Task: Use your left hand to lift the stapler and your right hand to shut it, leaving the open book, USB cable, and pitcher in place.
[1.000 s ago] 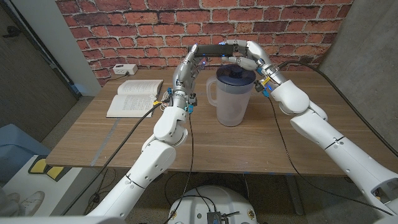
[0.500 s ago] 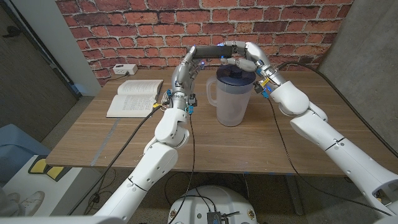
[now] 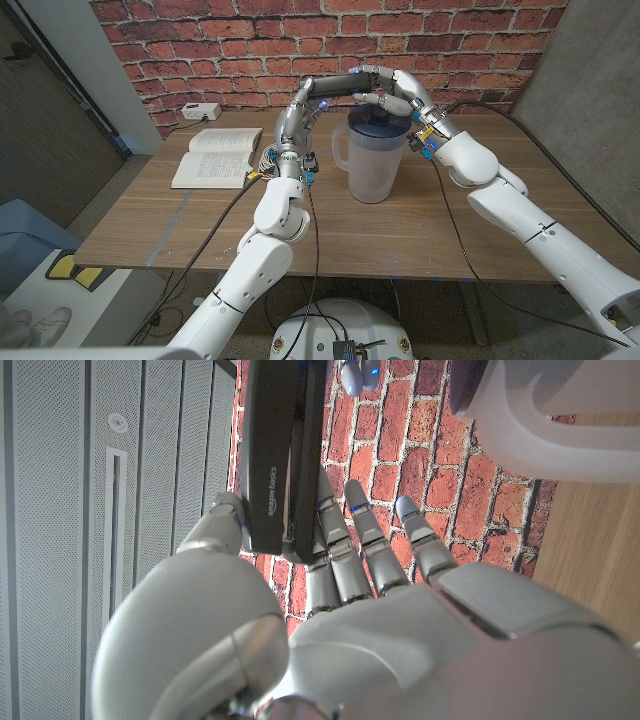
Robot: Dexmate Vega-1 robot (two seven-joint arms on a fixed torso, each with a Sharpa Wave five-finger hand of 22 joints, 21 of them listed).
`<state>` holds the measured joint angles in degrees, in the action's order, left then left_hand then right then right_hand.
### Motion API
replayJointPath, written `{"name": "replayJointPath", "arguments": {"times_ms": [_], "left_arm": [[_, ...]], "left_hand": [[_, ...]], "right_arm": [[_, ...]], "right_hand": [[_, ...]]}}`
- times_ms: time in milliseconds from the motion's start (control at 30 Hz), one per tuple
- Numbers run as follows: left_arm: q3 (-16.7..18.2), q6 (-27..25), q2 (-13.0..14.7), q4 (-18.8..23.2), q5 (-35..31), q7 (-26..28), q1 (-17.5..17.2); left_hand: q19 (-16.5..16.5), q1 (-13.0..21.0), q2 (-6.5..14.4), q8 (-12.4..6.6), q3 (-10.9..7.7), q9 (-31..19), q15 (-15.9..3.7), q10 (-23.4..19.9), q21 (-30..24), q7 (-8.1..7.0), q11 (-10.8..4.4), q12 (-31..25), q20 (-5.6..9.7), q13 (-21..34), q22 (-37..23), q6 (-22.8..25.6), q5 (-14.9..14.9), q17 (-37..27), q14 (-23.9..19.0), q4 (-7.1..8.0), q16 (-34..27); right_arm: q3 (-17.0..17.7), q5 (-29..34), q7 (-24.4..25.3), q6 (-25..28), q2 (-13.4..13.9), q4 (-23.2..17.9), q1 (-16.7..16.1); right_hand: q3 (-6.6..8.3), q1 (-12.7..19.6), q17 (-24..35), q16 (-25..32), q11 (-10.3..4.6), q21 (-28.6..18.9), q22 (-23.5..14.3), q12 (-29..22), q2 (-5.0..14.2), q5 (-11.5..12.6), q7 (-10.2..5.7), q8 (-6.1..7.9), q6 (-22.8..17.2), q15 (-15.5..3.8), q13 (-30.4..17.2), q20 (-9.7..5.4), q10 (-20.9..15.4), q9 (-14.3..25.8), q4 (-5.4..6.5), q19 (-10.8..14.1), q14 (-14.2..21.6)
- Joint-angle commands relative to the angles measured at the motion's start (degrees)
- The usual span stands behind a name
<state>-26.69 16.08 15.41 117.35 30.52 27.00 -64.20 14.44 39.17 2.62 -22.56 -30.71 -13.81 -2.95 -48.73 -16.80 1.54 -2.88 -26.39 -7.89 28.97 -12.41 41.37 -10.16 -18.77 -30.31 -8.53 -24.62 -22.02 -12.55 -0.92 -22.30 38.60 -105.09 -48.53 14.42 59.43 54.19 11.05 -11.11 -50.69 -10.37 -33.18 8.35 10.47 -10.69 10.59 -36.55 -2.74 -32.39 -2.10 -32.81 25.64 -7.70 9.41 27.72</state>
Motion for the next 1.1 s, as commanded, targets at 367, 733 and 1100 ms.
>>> {"name": "replayJointPath", "arguments": {"times_ms": [367,733,1100], "left_arm": [[-0.19,2.27,-1.93,-0.62,-0.23,0.37,-0.45],[0.41,2.34,-1.80,0.00,-0.97,0.98,-0.81],[1.52,4.36,-1.86,0.04,-2.34,1.30,-1.85]], "left_hand": [[0.12,10.21,8.89,0.23,-0.77,-0.26,-9.73,-9.01,-0.43,-4.92,-9.20,-0.33,0.41,0.46,-0.14,5.38,-0.22,-0.67,-0.56,0.28,-0.56],[0.14,10.52,8.74,0.34,-0.98,-0.32,-9.77,-8.91,-0.55,-5.35,-9.23,-0.45,0.56,0.63,-0.14,5.58,-0.32,-0.86,-1.03,0.52,-0.65],[0.14,10.69,8.84,0.25,-1.38,-0.83,-9.74,-8.96,-0.70,-5.07,-9.15,-0.69,1.24,0.86,-0.14,5.69,-0.60,-0.93,-1.78,1.14,-0.60]], "right_arm": [[-1.24,-1.49,-6.05,-0.26,2.37,3.09,3.25],[-1.43,-2.56,-5.63,0.54,1.69,4.36,3.51],[-1.96,-2.78,-5.35,0.90,0.94,4.88,4.17]], "right_hand": [[-2.00,-1.07,-7.33,-0.18,1.08,5.03,0.16,14.88,-3.15,0.84,-1.09,-0.04,18.65,-9.85,3.40,0.73,17.40,-2.70,-0.68,-5.45,-14.50],[-0.87,1.51,-8.58,1.98,1.16,6.15,0.19,17.77,-1.24,1.52,-0.87,0.35,22.95,-10.35,4.49,-0.18,19.24,-4.08,-1.26,-4.90,-13.41],[-0.69,1.93,-8.69,2.06,1.13,6.24,0.16,17.92,-0.83,1.50,-0.89,0.64,22.68,-10.36,4.63,-0.30,18.83,-4.32,-1.26,-4.65,-13.58]]}}
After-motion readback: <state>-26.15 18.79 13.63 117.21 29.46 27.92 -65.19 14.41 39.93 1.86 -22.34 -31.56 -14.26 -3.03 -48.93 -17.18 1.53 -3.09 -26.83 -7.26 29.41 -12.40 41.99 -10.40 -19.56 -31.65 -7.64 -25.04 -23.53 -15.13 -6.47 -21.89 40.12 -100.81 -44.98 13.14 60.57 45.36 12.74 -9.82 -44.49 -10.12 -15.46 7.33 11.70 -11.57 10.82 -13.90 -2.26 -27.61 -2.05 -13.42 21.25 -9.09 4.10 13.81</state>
